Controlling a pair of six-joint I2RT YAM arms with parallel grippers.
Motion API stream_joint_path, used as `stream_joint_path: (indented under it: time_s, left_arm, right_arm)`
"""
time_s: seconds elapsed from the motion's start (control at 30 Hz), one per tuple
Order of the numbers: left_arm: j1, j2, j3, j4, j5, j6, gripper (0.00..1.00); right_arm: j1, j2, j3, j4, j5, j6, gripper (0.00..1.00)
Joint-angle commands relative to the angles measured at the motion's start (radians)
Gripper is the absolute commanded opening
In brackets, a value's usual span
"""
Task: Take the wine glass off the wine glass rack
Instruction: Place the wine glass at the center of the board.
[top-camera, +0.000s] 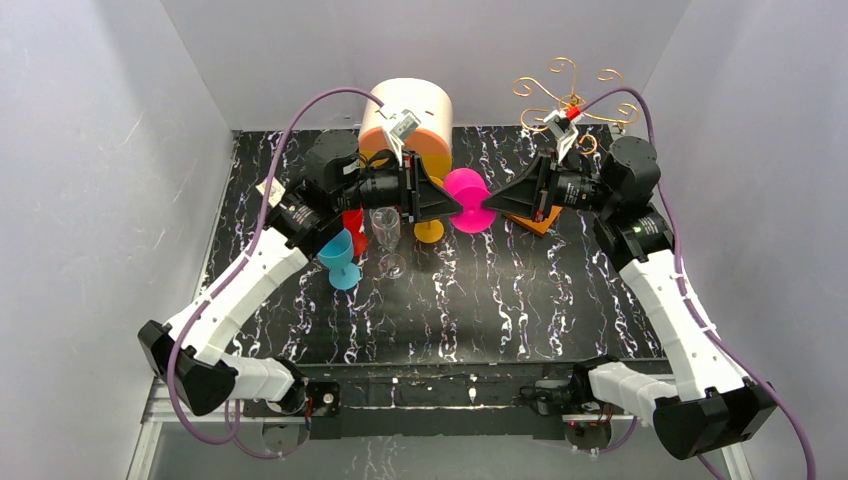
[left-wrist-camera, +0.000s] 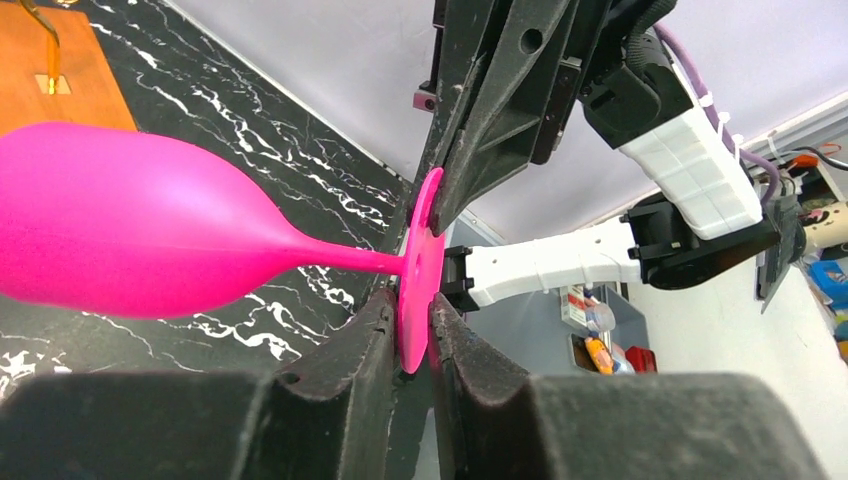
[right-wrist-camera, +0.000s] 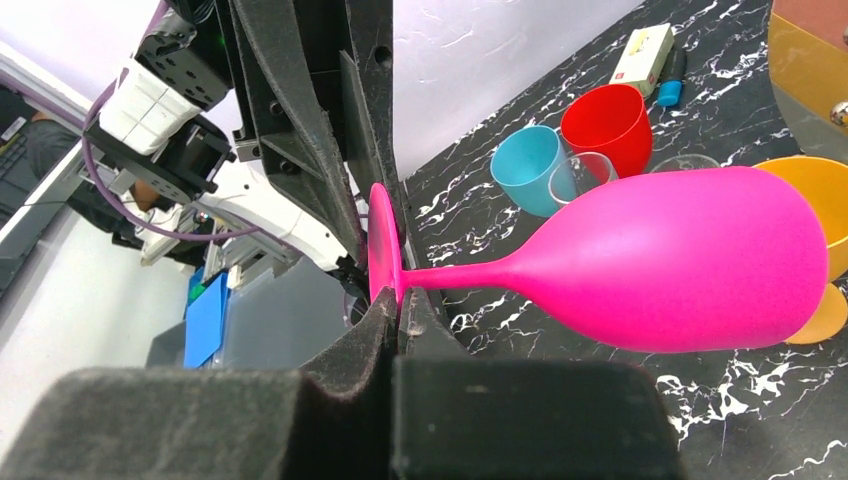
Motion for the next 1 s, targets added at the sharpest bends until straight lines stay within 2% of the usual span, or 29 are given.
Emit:
stream_joint_path:
  time_s: [0.0,0.2,0.33,0.47,0.53,0.7,0.8,0.97]
  left_arm:
    - [-0.008,0.004,0.003,0.032,0.068,-0.009,0.16]
    - [-0.014,0.007,0.003,0.036,0.068,0.000,0.00]
    - [-0.016,0.004,-0.003,0.036,0.070,0.008,0.00]
    - [-0.015,-0.009,-0.016,0.036,0.063,0.025,0.00]
    - [-0.016,-0.021,-0.020,0.036,0.050,0.041,0.00]
    - [-0.017,-0.068,-0.053,0.030,-0.021,0.131,0.00]
    - [-0.018,-0.087,-0.059,-0.010,-0.061,0.204,0.00]
    - [-0.021,-0.087,-0.039,-0.030,-0.072,0.248,0.00]
  right_arm:
    - [0.008,-0.010,-0.008,0.095,-0.043,0.016,0.01]
    - [0.013,-0.015,-0.021,0.104,-0.055,0.024,0.01]
    - [0.013,-0.026,-0.032,0.096,-0.032,0.027,0.03]
    - [0.013,-0.040,-0.051,0.083,0.004,0.028,0.35]
    - [0.014,-0.046,-0.065,0.074,0.021,0.038,0.46]
    - [0.013,-0.076,-0.090,0.014,0.130,0.111,0.60]
    - [0.013,-0.108,-0.091,-0.018,0.199,0.156,0.65]
    - [0.013,-0.144,-0.141,0.030,0.166,0.216,0.74]
